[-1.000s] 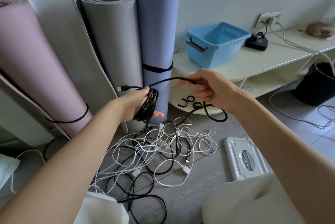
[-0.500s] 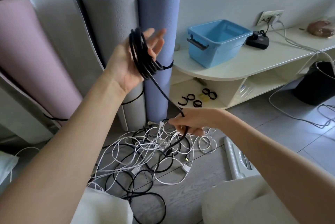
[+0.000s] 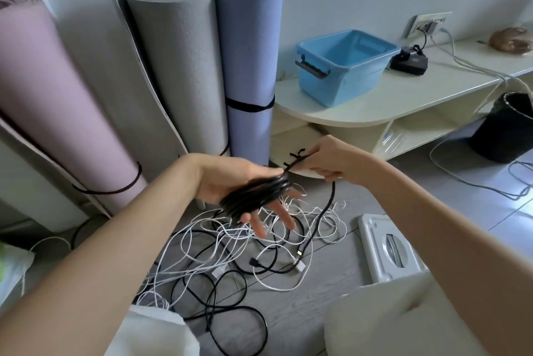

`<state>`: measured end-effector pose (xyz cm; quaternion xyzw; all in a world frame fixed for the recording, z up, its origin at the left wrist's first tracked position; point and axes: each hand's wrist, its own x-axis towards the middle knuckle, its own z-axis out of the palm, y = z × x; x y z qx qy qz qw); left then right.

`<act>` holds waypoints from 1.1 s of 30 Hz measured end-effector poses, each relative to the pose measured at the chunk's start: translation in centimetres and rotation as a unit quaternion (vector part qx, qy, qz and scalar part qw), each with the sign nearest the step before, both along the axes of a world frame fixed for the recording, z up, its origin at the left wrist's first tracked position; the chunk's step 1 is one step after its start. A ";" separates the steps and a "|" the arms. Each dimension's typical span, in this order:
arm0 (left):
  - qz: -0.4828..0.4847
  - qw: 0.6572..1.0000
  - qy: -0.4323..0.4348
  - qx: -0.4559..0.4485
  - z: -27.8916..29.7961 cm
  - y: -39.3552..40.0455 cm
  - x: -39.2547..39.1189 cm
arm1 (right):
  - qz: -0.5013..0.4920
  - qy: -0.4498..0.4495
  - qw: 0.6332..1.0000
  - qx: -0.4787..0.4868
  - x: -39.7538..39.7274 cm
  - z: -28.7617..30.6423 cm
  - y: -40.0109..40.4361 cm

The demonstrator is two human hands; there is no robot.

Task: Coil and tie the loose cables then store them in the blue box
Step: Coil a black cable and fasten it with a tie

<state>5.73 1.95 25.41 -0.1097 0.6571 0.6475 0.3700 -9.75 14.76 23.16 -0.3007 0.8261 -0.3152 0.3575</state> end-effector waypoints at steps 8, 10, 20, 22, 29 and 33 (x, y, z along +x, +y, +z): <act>0.137 0.988 -0.069 0.009 -1.6 -1.1 -0.1 | 0.024 -0.105 0.991 -0.076 1.1 0.9 0.0; 0.195 0.978 -0.071 -0.021 -2.6 -1.5 -0.3 | 0.061 -0.180 0.974 -0.122 1.8 1.7 -0.1; 0.674 0.683 0.166 0.227 -2.4 -6.0 -0.9 | 0.174 -0.339 0.905 -0.188 2.1 3.5 0.6; 0.669 0.673 0.197 0.247 -1.6 -6.0 -1.0 | 0.213 -0.315 0.913 -0.146 2.2 3.2 0.5; 0.565 0.733 0.236 0.298 1.3 -3.7 -1.7 | 0.259 -0.128 0.947 0.141 3.6 1.3 -0.5; 0.295 0.893 0.200 0.275 1.8 -1.6 -0.9 | 0.245 0.042 0.932 0.266 3.9 -0.3 -1.1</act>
